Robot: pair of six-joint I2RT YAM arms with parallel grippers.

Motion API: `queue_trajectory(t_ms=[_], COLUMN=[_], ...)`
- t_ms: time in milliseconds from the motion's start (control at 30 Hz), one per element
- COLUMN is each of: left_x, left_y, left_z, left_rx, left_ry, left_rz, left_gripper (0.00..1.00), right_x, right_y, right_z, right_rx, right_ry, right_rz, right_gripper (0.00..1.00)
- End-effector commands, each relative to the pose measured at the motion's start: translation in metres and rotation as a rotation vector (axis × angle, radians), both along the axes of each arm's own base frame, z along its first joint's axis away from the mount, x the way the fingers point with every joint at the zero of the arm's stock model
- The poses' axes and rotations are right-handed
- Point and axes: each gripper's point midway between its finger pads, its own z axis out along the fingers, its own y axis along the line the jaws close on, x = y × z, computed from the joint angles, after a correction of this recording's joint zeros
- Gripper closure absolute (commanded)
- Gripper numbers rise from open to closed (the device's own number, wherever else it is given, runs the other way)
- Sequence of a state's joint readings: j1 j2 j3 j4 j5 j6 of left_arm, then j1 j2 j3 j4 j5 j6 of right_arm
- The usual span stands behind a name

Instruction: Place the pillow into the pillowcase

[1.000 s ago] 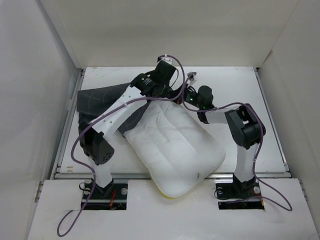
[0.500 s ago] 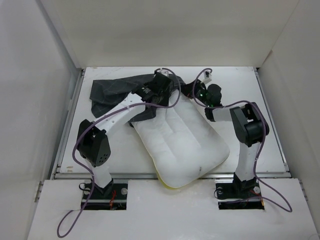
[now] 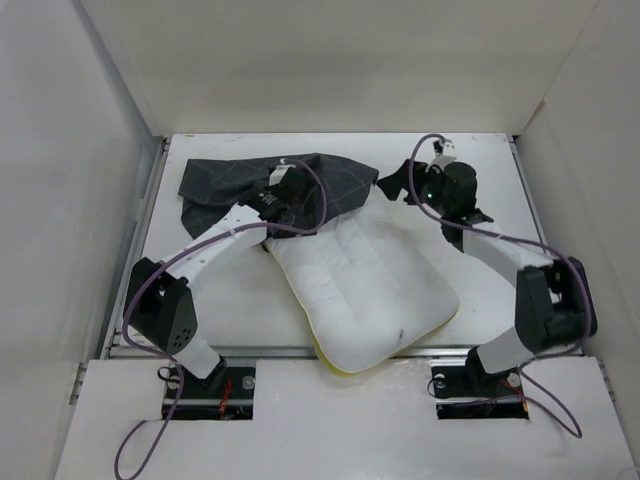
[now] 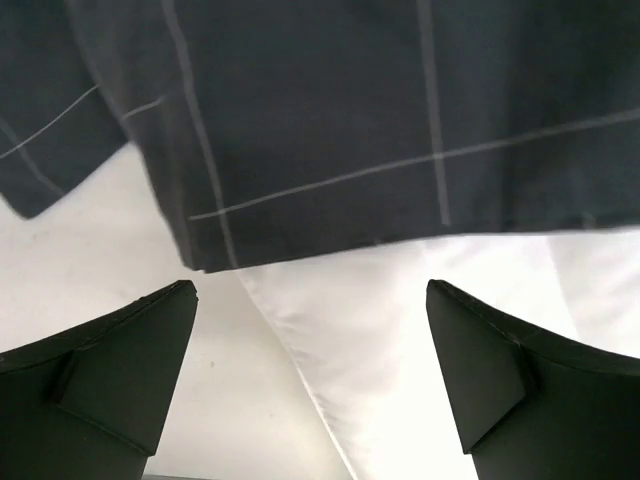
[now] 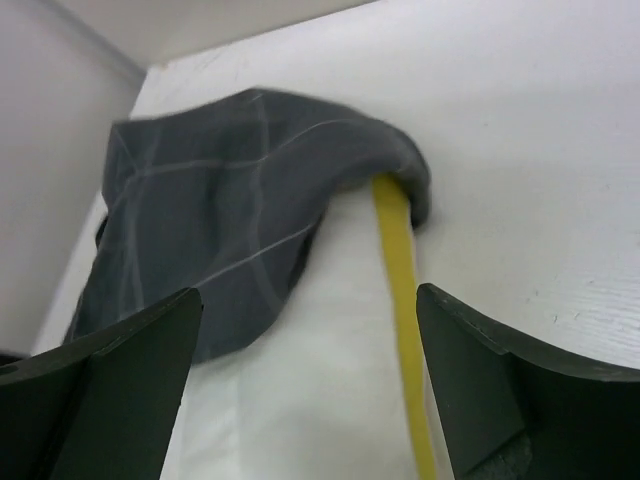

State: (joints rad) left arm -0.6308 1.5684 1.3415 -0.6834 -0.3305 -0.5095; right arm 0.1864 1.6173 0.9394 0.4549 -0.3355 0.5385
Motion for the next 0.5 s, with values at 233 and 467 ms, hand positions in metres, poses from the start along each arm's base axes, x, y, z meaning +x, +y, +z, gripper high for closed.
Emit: queue_trajectory(t_ms=[233, 467], left_x=[-0.028, 0.004], left_y=[0.095, 0.082], left_z=[-0.007, -0.020], left_rx=[-0.077, -0.180], left_ry=[-0.083, -0.151], left_rz=[0.446, 0.372], left_gripper=[0.02, 0.08], right_x=[-0.162, -0.181], right_y=[0.133, 0.212], right_z=[-0.012, -0.038], right_rx=[-0.450, -0.596], right_ry=[-0.056, -0.063], right_rz=[0.483, 0.619], right_gripper=[0.00, 0.00])
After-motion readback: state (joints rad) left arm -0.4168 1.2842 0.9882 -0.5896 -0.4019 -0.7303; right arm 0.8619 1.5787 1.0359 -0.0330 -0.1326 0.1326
